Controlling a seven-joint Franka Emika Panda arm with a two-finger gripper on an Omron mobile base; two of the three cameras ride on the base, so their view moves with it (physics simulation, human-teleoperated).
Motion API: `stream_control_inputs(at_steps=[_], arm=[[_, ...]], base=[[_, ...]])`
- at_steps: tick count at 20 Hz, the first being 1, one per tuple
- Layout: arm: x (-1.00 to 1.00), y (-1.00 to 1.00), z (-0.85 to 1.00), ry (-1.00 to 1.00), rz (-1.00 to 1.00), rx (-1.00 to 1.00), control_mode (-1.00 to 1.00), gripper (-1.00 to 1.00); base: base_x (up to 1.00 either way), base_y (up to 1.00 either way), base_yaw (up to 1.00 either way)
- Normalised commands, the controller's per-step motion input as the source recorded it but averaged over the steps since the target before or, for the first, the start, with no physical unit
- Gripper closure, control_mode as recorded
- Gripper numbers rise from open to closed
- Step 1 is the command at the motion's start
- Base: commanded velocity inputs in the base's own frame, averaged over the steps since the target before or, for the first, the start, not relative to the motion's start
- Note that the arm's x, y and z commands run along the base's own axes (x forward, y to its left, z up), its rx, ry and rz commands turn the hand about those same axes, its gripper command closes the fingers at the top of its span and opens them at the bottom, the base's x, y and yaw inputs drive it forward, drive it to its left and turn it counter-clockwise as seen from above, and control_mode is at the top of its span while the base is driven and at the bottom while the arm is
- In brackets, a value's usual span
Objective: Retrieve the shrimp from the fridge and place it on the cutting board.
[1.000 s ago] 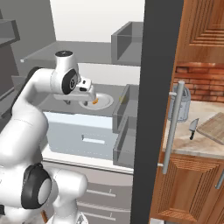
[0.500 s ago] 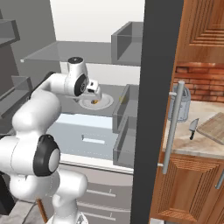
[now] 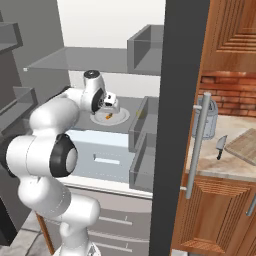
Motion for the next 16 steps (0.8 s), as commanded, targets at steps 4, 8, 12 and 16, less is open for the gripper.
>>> stream_control_inputs(at_steps=[4,8,12,16], arm=[[0.3,0.0,-0.29,-0.07,0.0,0.0,-1.0,-1.0],[0.29,0.0,-0.31,-0.05,0.0,0.0,-1.0,-1.0],[0.3,0.0,-0.3,-0.02,0.0,0.0,-1.0,-1.0],[0.34,0.0,-0.09,-0.06,-0.01,0.0,-1.0,-1.0]], base=[[0.0,0.0,0.0],[0.0,0.0,0.0],[0.0,0.0,0.0],[0.0,0.0,0.0]])
